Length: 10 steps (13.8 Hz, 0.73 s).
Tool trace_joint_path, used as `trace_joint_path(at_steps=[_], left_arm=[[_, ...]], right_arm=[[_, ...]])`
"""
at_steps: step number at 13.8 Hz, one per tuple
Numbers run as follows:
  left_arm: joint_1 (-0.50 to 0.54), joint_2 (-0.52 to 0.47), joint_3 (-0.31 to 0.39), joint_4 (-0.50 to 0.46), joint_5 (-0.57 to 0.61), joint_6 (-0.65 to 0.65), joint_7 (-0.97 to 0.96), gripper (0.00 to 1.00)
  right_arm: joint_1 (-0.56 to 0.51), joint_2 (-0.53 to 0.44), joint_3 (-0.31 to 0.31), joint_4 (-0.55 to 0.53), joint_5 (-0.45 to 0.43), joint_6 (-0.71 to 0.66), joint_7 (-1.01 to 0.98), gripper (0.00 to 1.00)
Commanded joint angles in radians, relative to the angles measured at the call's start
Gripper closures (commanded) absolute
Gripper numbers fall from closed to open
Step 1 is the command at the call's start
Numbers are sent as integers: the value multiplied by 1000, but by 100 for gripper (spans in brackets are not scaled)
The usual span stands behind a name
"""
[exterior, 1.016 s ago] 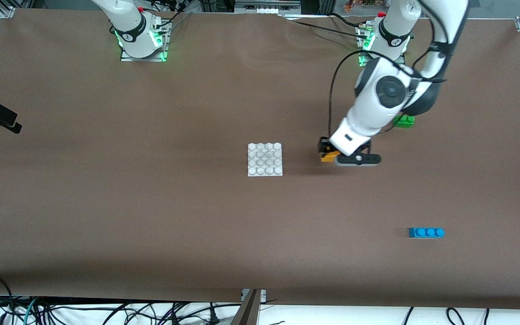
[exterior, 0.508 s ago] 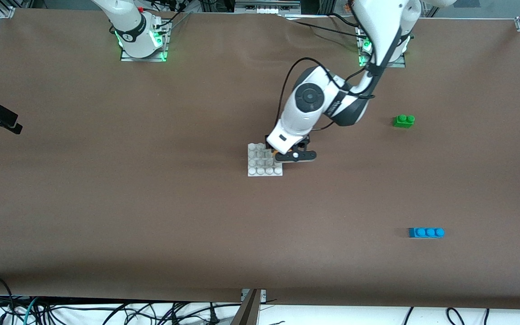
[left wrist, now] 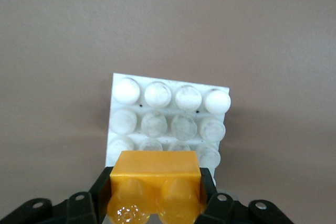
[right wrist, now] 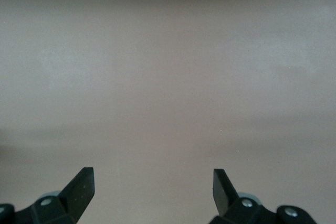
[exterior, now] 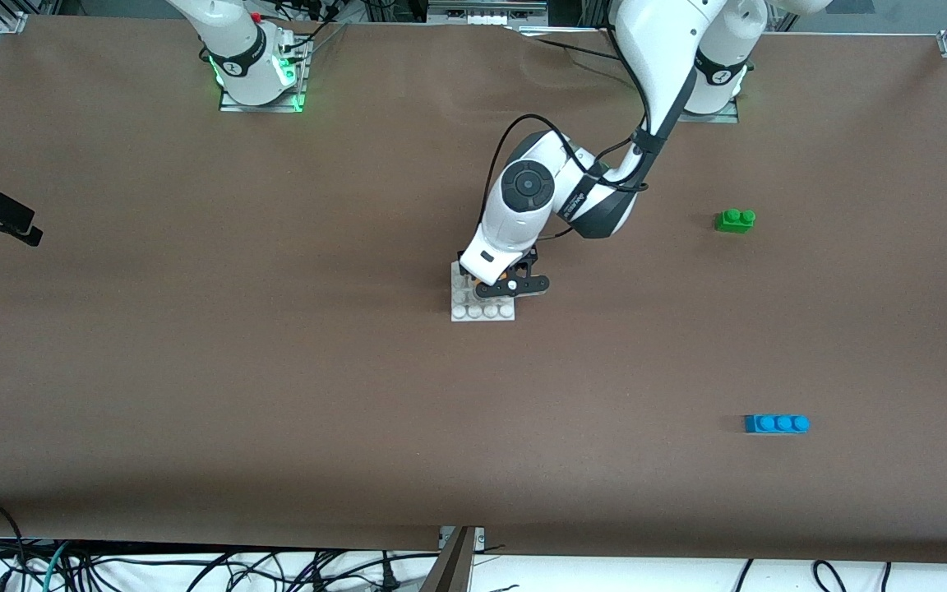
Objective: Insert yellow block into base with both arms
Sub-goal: 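Lower the yellow block and press it onto the base plate studs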
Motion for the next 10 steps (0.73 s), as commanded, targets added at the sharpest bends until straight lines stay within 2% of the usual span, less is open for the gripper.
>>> trace_joint_path(at_steps=[1, 10], left_arm=[[-31, 41, 20, 47, -8, -20, -16, 100], [-42, 98, 26, 90, 22, -11, -10, 100]], right_arm=[[-11, -8, 5, -5, 5, 2, -12, 0], [-11, -8, 5, -5, 5, 3, -10, 0]])
